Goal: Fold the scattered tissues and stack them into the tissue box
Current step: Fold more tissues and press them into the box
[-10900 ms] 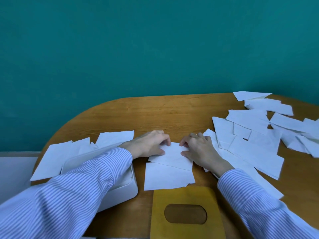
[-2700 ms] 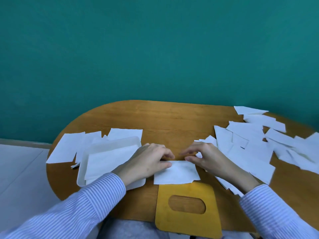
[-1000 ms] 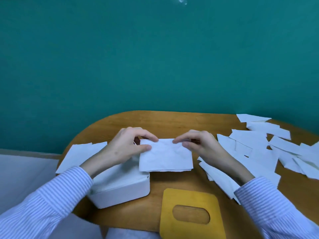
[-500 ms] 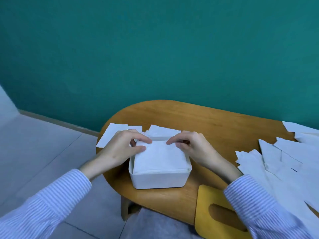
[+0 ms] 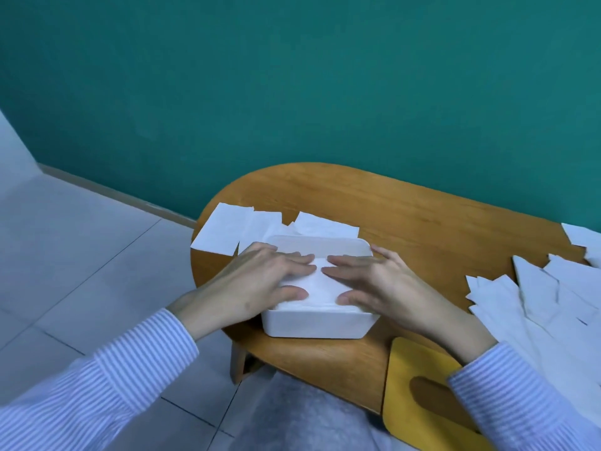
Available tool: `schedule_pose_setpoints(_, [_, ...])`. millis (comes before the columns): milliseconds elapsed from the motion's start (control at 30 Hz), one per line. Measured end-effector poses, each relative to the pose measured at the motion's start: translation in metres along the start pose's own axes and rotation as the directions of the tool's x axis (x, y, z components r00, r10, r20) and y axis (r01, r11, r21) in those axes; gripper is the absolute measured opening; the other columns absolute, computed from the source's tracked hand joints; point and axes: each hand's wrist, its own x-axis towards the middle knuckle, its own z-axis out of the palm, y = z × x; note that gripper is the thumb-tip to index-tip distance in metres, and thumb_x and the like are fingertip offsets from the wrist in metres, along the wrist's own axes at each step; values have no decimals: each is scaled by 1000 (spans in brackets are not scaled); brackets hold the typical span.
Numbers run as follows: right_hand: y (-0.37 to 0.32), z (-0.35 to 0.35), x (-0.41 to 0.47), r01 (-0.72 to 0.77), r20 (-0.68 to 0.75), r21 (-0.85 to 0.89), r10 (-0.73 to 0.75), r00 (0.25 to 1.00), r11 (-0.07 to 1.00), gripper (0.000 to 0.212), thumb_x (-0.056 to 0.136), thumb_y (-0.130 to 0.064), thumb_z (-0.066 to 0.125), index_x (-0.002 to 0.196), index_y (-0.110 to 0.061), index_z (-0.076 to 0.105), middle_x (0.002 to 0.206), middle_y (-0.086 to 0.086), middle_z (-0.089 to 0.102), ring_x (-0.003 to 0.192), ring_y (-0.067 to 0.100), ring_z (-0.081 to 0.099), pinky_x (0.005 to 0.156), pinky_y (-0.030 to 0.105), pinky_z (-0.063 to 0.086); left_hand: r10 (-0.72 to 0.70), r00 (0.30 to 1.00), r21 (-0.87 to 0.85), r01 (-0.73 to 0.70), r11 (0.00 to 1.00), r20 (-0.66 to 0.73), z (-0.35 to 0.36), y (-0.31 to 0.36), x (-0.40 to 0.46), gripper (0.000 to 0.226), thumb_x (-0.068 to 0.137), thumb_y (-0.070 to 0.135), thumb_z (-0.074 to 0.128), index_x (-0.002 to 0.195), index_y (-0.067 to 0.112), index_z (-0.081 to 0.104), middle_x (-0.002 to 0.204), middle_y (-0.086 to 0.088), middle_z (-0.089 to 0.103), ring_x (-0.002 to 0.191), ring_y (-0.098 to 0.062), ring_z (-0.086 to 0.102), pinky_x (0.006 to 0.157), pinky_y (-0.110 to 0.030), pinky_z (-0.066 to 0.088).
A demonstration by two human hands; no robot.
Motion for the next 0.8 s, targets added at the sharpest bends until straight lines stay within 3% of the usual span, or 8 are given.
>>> schedule_pose_setpoints(167, [-1,2,12,-75,103,-53,80,991,996,56,92,-54,56,145,-46,40,157,-20,29,146,4,23,119,37,-1,-54,988,114,37,993,148,-1,-1,7,50,100,54,46,149,41,43,158,21,33,145,-7,32,115,-27,12])
schedule_pose_setpoints(400, [-1,2,17,-89,101,-30,91,991,996,54,91,-51,60,143,-43,45,154,-21,35,145,7,26,119,35,1,-49,983,211,11,977,179,-4,7,9,48,103,50,43,150,39,41,160,18,31,148,-8,27,117,-31,12])
schedule_pose_setpoints(467, [0,2,12,-63,56,62,59,997,996,52,92,-49,60,142,-42,46,155,-17,36,146,7,24,118,32,4,-46,988,213,14,977,146,-7,12,8,48,104,49,43,150,37,41,161,17,28,150,-6,21,117,-31,14])
schedule_pose_setpoints(567, [3,1,-7,-16,-91,174,32,995,985,48,94,-49,57,141,-41,48,155,-16,36,145,0,24,120,35,12,-29,999,176,32,984,-24,-9,26,7,50,102,51,44,151,38,40,162,14,28,150,-5,20,117,-30,17])
schedule_pose_setpoints(667, [10,-4,-35,-63,-214,183,102,972,981,49,95,-47,56,142,-39,47,155,-18,34,144,-2,26,121,35,15,-4,987,100,20,995,-160,-5,52,13,53,102,52,44,153,37,37,161,16,28,148,0,22,117,-26,18])
schedule_pose_setpoints(800, [29,-12,-80,-140,-295,176,188,937,974,52,93,-46,58,143,-38,46,154,-16,37,143,2,31,120,37,20,58,977,40,-50,998,-205,9,94,37,52,103,51,42,152,37,37,161,14,30,148,-3,24,114,-26,19])
